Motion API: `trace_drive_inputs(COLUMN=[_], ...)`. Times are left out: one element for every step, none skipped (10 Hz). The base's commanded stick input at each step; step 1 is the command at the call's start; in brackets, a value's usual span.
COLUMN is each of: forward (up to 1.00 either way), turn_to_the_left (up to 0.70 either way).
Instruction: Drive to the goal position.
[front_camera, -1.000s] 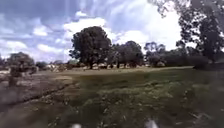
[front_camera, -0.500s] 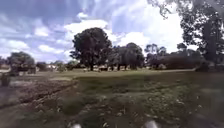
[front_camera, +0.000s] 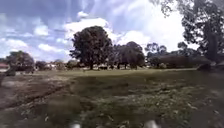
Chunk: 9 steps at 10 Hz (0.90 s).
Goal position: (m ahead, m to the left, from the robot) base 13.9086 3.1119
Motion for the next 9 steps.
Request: trace_drive_inputs(forward=[0.70, 0.70, 0.70, 0.70, 0.70, 0.70, 0.70, 0.70, 0.70], turn_to_the_left=[0.00, 0.00, 0.00, 0.00, 0.00, 0.00, 0.00, 0.00, 0.00])
